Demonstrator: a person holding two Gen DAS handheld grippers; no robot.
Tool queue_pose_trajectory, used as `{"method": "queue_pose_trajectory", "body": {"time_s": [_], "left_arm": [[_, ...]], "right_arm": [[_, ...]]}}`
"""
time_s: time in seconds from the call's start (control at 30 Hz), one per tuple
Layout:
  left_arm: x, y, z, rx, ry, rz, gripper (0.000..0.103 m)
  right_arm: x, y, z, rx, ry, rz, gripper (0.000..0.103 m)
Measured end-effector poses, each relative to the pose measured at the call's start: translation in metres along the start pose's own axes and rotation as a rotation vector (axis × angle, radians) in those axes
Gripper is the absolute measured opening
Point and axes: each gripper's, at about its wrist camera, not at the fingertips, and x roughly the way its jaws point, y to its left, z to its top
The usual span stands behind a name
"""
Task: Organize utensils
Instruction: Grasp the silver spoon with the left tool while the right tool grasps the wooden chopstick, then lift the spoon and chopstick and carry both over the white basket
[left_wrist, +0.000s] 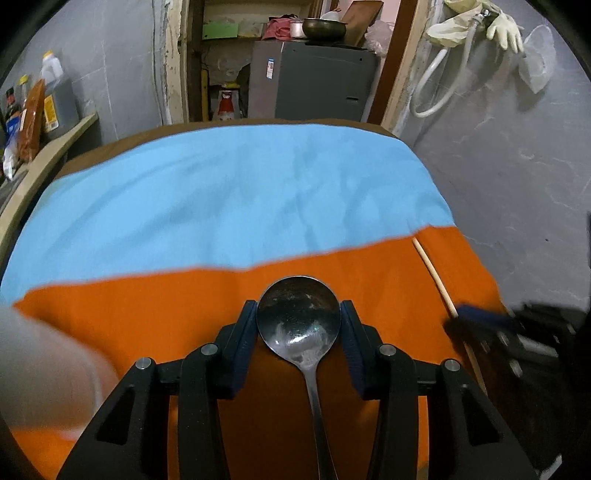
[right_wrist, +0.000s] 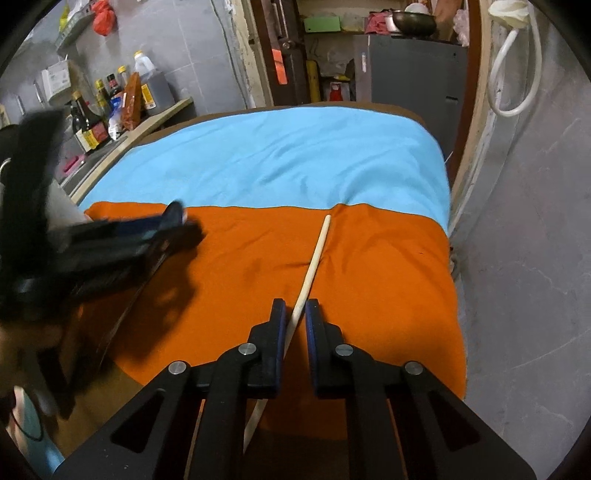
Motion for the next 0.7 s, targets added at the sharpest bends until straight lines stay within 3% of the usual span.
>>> {"method": "queue_pose_trajectory", "body": {"time_s": [0.33, 0.47, 0.53, 0.7], "left_arm": [[-0.019, -0.011, -0.018, -0.007, -0.021, -0.034, 0.038], [-0.029, -0.012, -0.024, -0.011, -0.051, -0.033, 0.038], [-0.038, -0.011, -0.028, -0.018, -0.082, -0.033, 0.038], [-0.060, -0.013, -0.039, -0.021, -0.178, -0.019, 0.038]], "right_arm": [[0.022, 0.001, 0.031, -0.003, 0.062, 0.034, 0.010], [0.021, -0.006, 0.032, 0.033, 0.062, 0.062, 0.006], [0.009, -0.017, 0.026, 0.120, 0.004, 0.138, 0.003], [-0.024, -0.018, 0.009, 0.187, -0.153, 0.186, 0.003]]}}
